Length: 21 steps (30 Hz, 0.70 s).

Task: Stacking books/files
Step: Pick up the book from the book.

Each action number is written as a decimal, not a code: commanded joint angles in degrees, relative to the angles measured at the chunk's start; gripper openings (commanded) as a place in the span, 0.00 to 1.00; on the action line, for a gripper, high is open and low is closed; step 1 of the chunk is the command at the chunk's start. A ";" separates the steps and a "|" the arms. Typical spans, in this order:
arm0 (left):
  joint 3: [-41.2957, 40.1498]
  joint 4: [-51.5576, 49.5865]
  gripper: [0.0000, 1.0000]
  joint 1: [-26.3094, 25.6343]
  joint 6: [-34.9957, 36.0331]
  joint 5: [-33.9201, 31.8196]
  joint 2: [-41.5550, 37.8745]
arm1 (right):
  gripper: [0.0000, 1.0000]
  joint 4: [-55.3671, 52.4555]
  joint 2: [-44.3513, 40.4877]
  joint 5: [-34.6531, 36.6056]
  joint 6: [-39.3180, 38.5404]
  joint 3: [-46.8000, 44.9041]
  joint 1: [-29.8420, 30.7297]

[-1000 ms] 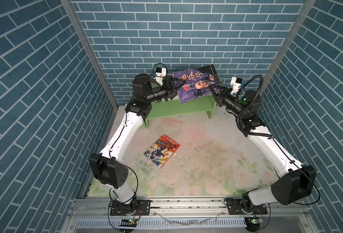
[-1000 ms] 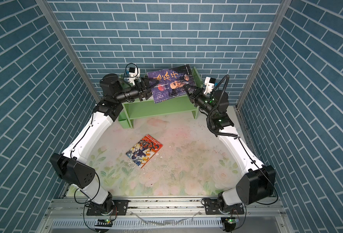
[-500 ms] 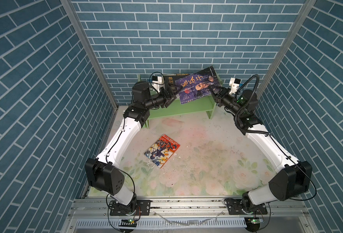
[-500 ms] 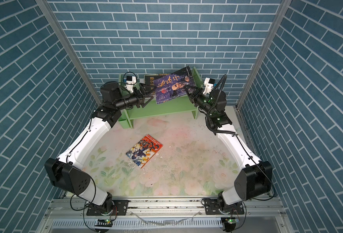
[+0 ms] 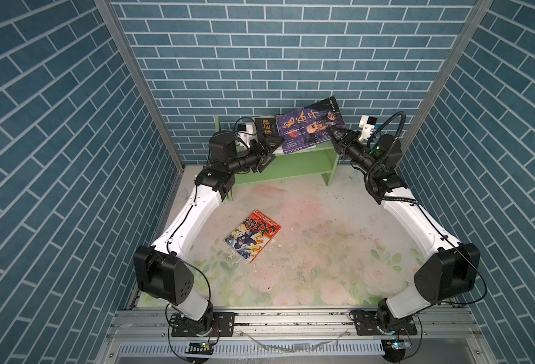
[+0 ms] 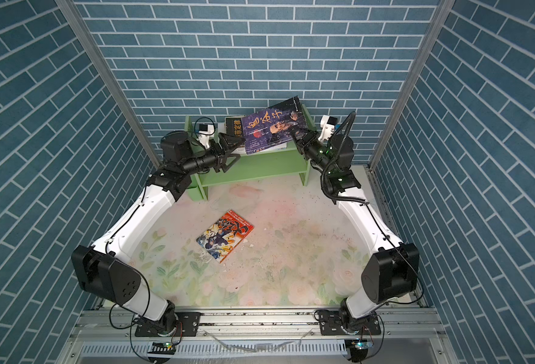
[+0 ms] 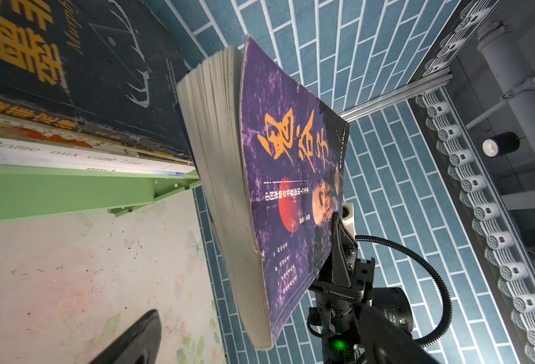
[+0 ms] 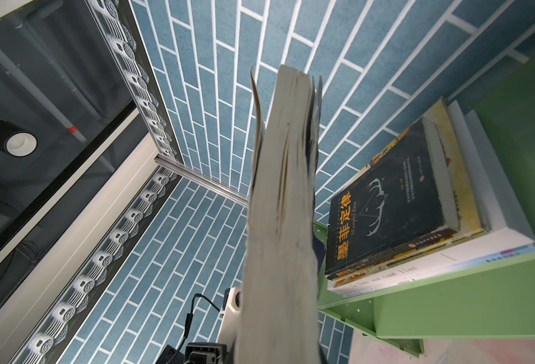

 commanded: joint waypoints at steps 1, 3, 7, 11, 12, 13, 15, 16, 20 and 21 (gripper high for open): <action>2.61 4.36 0.98 -1.57 -3.08 2.07 3.05 | 0.00 8.59 0.43 -0.83 3.86 2.66 -0.15; 4.03 6.41 0.93 -2.11 -4.69 2.64 4.46 | 0.00 9.85 1.00 -0.83 4.67 2.63 -0.15; 5.74 9.93 0.81 -2.31 -7.61 3.43 6.26 | 0.00 11.13 1.62 -0.58 5.26 2.62 -0.15; 7.03 10.36 0.71 -2.52 -8.00 3.13 7.19 | 0.00 11.41 2.02 -0.26 5.26 2.84 -0.08; 7.34 10.36 0.67 -2.57 -8.00 3.12 7.36 | 0.00 11.35 2.20 -0.22 5.26 2.87 -0.02; 7.69 10.38 0.63 -2.57 -7.92 3.14 7.56 | 0.00 11.35 2.38 -0.23 5.30 2.92 0.02; 8.56 9.59 0.52 -2.56 -7.23 2.96 7.98 | 0.00 11.30 2.83 -0.22 5.18 2.97 0.27; 8.96 8.97 0.47 -2.56 -6.70 2.92 8.04 | 0.00 11.10 3.01 -0.18 5.15 3.01 0.42; 11.13 4.28 0.38 -2.79 -2.50 2.06 8.28 | 0.00 9.35 3.98 -0.36 4.12 3.88 0.88; 11.97 2.34 0.37 -2.96 -0.81 1.77 8.29 | 0.00 8.18 4.17 -0.46 3.34 4.45 1.06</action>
